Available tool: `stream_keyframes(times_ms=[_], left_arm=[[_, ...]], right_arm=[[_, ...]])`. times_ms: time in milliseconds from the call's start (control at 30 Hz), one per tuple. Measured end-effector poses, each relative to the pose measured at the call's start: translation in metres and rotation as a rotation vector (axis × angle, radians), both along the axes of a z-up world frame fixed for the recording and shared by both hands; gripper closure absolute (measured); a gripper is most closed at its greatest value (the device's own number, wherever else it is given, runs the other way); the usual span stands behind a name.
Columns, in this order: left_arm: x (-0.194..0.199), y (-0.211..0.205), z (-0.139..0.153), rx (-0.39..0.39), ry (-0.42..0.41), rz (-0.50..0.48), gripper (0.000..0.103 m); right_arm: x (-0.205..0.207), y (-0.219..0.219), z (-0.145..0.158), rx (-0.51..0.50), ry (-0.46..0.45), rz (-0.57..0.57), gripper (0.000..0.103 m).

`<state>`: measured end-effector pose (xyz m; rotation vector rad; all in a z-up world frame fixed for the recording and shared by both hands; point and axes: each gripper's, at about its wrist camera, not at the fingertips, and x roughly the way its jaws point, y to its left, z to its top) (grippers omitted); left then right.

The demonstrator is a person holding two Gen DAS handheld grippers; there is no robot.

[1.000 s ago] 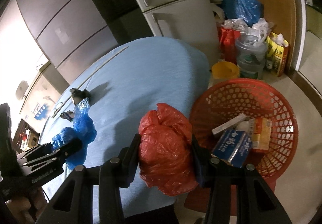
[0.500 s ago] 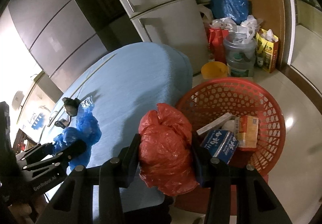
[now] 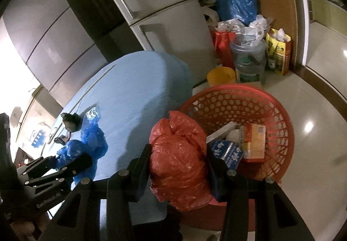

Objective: Collect trash
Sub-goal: 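Open the right tool to drop the red bag into the red basket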

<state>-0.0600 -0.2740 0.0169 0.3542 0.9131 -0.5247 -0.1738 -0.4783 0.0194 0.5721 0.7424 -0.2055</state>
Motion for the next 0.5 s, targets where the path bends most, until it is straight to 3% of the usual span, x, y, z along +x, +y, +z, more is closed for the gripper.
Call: stream_keyframes(times_ms=[500], left_arm=[[-0.005,-0.029,-0.004,0.014,0.011,-0.069,0.049]], right_arm=[[-0.011,-0.057,-0.009,-0.011,0.028,-0.124,0.054]])
